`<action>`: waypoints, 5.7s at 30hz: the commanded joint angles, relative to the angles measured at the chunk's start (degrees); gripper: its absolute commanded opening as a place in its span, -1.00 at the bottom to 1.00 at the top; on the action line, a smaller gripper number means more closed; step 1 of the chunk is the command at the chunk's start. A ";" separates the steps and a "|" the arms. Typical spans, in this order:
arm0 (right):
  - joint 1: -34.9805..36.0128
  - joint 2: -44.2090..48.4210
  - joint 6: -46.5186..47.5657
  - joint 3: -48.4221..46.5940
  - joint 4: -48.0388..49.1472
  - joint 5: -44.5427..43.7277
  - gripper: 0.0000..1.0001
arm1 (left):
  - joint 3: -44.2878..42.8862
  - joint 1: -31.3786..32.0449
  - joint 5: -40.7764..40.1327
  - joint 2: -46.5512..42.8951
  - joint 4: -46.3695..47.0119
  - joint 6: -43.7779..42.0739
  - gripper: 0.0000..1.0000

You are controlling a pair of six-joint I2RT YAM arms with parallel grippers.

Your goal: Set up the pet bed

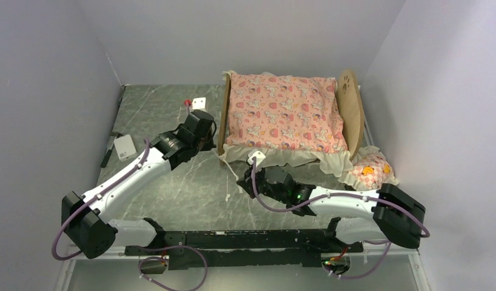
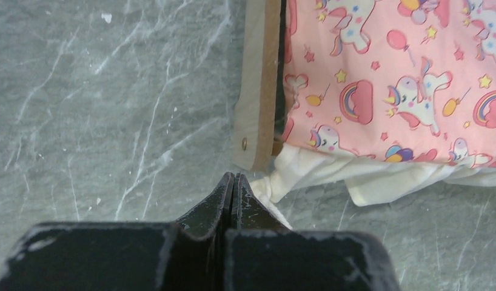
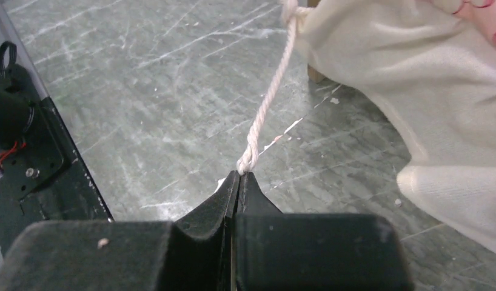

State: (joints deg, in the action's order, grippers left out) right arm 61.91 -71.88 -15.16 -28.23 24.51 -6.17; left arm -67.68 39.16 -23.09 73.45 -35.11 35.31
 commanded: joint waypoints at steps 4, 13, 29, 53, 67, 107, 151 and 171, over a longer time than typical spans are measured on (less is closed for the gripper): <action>0.05 -7.78 2.97 -7.05 -5.91 6.76 -0.69 | 5.21 -0.31 6.53 -3.16 6.14 2.01 -1.00; -0.05 -3.61 -4.75 -13.73 -7.84 -12.99 0.00 | 6.65 -0.22 10.17 -3.83 6.94 2.19 -1.00; -0.42 -19.20 -18.09 -23.44 -0.93 -26.78 -0.03 | 8.04 -0.22 10.11 -5.40 7.42 3.40 -1.00; -3.90 -16.73 -18.21 -19.33 -0.18 -24.17 -1.00 | 8.57 -0.22 8.65 -4.87 7.01 3.00 -1.00; -7.34 -7.92 -8.25 -19.00 -13.78 -16.44 -1.00 | 8.93 -0.24 4.47 -4.63 4.91 2.13 -1.00; 0.80 -28.84 -0.88 -7.61 32.18 -13.67 0.25 | 5.82 -0.22 7.75 -3.44 5.35 0.86 -1.00; -3.29 -31.25 -13.21 -6.65 9.85 -10.57 -1.00 | -24.87 -6.29 2.80 14.51 6.65 -14.36 -1.00; -1.27 -22.86 -7.31 -10.20 6.53 -6.06 -0.63 | -0.61 -6.82 10.77 -3.55 2.01 -0.72 -1.00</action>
State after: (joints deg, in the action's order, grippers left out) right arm 60.20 -99.66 -24.75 -39.46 34.72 -10.59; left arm -73.25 32.67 -16.67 77.47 -34.70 27.81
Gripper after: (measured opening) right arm 0.157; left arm 0.009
